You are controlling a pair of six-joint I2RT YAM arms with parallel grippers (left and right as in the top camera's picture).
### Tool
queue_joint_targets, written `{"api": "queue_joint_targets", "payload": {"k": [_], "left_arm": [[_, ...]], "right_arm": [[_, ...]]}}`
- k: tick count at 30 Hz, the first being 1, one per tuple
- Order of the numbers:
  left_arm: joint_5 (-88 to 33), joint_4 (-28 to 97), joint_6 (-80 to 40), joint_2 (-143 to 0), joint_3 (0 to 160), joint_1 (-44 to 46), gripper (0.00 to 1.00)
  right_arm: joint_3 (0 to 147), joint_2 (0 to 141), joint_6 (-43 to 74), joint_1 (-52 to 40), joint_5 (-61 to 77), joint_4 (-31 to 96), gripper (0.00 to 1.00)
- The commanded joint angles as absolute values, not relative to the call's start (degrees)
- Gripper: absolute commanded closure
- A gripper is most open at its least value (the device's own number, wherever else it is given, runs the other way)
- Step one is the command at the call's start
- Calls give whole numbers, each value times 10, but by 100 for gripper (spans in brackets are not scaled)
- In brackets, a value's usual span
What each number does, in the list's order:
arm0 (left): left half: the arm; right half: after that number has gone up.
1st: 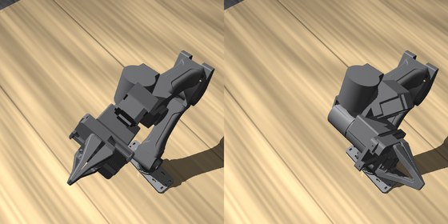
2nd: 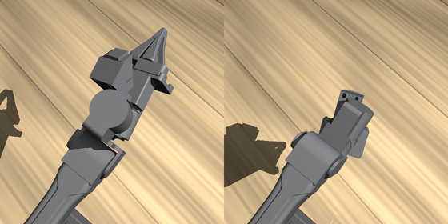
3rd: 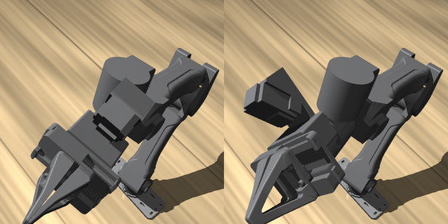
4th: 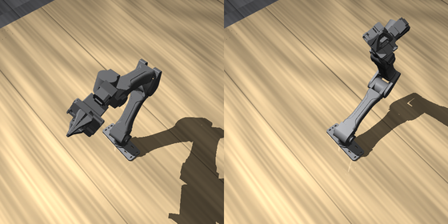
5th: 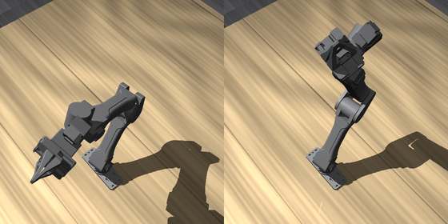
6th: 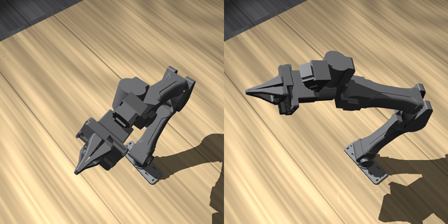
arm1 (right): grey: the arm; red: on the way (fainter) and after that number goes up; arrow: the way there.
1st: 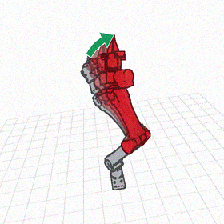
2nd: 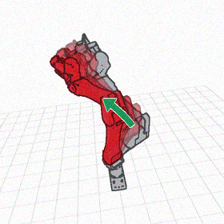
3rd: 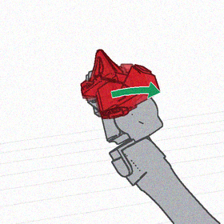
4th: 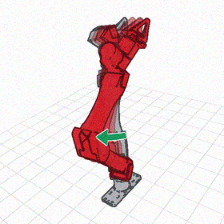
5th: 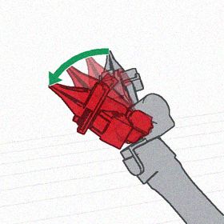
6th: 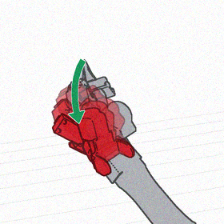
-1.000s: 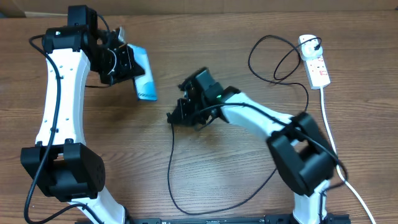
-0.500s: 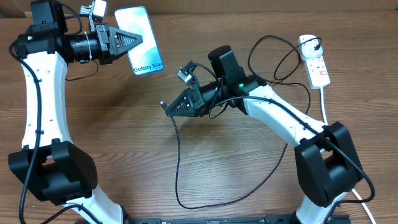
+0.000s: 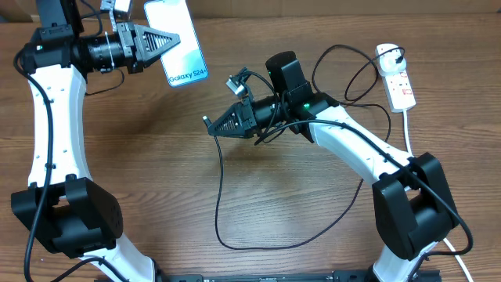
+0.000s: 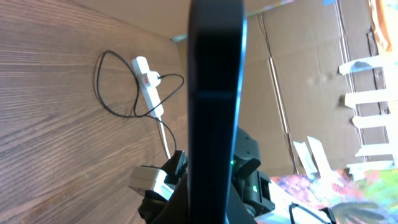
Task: Plug charger to phone and switch on socket
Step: 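Lift the connector with the right gripper toward the phone's bottom port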
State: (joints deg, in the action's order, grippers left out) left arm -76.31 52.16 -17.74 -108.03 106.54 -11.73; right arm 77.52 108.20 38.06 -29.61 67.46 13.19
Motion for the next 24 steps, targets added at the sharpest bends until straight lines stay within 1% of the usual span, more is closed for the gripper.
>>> {"api": "queue_joint_targets", "payload": {"k": [1,5,8,10,11,13,14,18,24], "left_arm": [[-679,526,-255,-1081,1070,-119,96],[-598,553,-258,-1081,1070,-120,96],[-542,580,-243,-1081,1070,-120,96],[-509,601,-242,-1081,1070,-118,96],[-483,616,-239,-1081,1070,-116,96],[-458,630,-229,-1081,1070,-112,96],[-444,638,-223,-1081,1070,-108,96],[-439,647,-222,-1081,1070,-101,96],[-431,647,-214,-1081,1070,-89,96]], "right_arm": [[783,1073,390,-293,487,197,96],[780,1073,386,-293,296,321,96],[775,1074,380,-296,179,383,96],[769,1074,400,-299,114,416,96],[762,1074,432,-300,73,439,96],[751,1074,459,-301,55,442,96],[734,1074,495,-301,44,433,96],[688,1074,583,-303,5,411,96],[639,1075,615,-303,0,359,96]]}}
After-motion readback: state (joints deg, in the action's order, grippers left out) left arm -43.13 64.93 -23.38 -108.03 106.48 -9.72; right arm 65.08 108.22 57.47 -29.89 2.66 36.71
